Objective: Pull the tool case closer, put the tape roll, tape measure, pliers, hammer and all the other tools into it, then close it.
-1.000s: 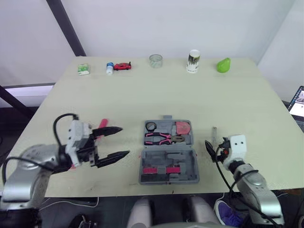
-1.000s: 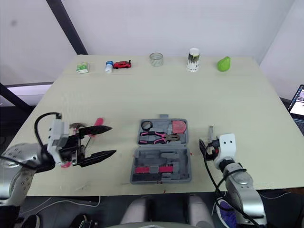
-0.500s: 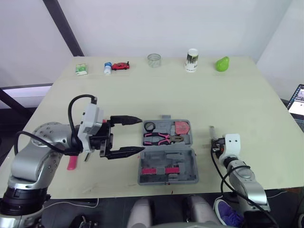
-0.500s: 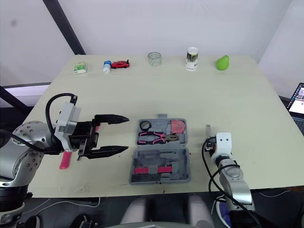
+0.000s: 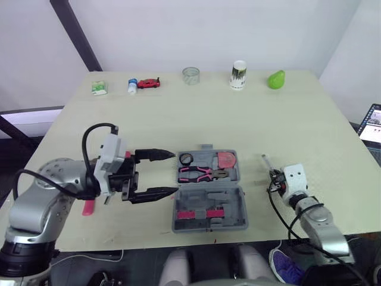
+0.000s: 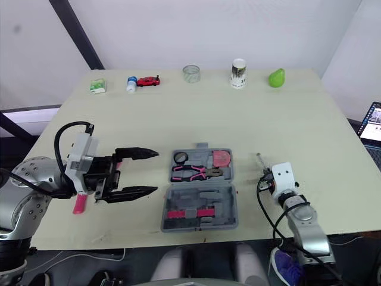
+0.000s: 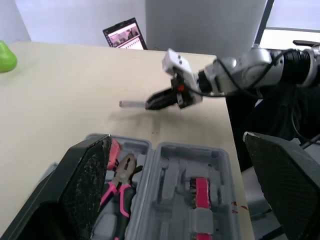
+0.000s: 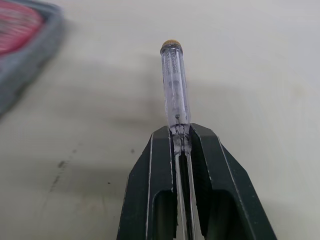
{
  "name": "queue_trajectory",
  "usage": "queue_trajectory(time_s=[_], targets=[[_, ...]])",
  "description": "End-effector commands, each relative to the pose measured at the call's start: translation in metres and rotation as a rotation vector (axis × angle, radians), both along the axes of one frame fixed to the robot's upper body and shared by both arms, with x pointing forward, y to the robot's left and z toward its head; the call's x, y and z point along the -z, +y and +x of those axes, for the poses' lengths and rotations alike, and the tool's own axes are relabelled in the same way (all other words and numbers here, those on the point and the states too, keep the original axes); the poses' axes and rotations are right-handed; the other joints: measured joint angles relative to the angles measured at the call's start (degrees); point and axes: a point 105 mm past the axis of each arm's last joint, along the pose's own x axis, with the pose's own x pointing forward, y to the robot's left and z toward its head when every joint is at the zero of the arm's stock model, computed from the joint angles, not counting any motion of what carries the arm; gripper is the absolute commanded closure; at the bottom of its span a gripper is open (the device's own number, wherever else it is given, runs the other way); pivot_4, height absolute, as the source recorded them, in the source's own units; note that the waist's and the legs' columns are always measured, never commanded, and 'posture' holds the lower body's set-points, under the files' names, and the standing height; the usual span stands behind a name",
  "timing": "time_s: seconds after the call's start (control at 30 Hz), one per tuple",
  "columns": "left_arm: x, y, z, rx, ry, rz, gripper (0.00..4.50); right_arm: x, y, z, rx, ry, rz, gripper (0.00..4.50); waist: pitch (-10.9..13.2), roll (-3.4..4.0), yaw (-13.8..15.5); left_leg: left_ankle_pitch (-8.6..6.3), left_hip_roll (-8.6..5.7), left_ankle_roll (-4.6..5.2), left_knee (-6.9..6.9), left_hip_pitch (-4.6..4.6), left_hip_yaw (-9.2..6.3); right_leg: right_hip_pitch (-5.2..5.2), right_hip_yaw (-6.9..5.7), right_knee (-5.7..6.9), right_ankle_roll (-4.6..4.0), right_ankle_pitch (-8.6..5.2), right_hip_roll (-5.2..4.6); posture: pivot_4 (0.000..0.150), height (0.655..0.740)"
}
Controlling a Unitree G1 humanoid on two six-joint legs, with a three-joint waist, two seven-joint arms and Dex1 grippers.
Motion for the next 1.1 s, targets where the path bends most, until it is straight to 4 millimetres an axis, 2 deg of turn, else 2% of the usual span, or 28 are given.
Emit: queue_trajectory(time_s=[0.03,0.17,0.27,0.4,0.6,0.77,0.93,1.1], targets=[[-0.005,0.011,-0.006,-0.008,-0.028,-0.001,0.0,-0.031,0.036,-0.013,-0.316,-0.018,-0.025,4.45,0.05,0.06,-0.14,0.0,0.02,0.0,0.0,0.03,0.03,0.0,0.06,0.01,0.0,0.0,0.03,0.15,0.74],[0.003,0.027,-0.01,-0.048,-0.016,-0.004,0.0,-0.042,0.063,-0.023,-0.573,0.048,-0.131,4.45,0.12,0.04,0.06,0.0,0.04,0.01,0.0,0.01,-0.07,0.0,-0.05,0.01,-0.02,0.0,0.06,0.15,0.74],[0.011,0.042,-0.016,-0.076,-0.005,0.0,0.0,-0.05,0.087,-0.027,-0.704,0.095,-0.164,4.45,0.2,0.04,-0.03,0.0,0.04,0.01,0.02,0.0,-0.06,-0.01,-0.03,0.0,-0.02,0.0,0.05,0.15,0.74],[0.017,0.062,-0.022,-0.125,-0.009,0.0,0.0,-0.051,0.116,-0.033,-0.845,0.152,-0.248,4.45,0.24,0.0,0.29,0.0,0.04,0.0,0.03,-0.05,-0.11,-0.03,-0.11,-0.02,-0.04,-0.01,0.02,0.15,0.74],[0.026,0.097,-0.031,-0.222,-0.042,0.038,0.0,-0.047,0.15,-0.029,-0.919,0.201,-0.392,4.45,0.25,-0.01,0.18,0.0,0.02,0.01,0.08,-0.22,-0.18,-0.15,-0.25,-0.01,-0.06,0.0,-0.04,0.15,0.74],[0.031,0.118,-0.033,-0.25,-0.029,0.054,0.0,-0.038,0.169,-0.026,-0.93,0.212,-0.465,4.45,0.24,-0.02,0.47,0.01,0.02,0.0,0.12,-0.6,-0.36,-0.44,-0.46,0.03,-0.07,0.01,-0.05,0.15,0.74],[0.033,0.124,-0.033,-0.244,-0.024,0.066,0.0,-0.032,0.187,-0.026,-0.919,0.2,-0.497,4.45,0.21,-0.06,0.37,0.01,0.0,0.0,0.14,-0.81,-0.36,-0.58,-0.51,0.02,-0.07,0.01,-0.12,0.15,0.74],[0.035,0.124,-0.034,-0.242,-0.017,0.054,0.0,-0.021,0.186,-0.026,-0.902,0.196,-0.55,4.45,0.21,-0.07,0.26,0.01,-0.01,0.0,0.14,-0.82,-0.36,-0.58,-0.54,0.03,-0.06,0.02,-0.16,0.15,0.74]])
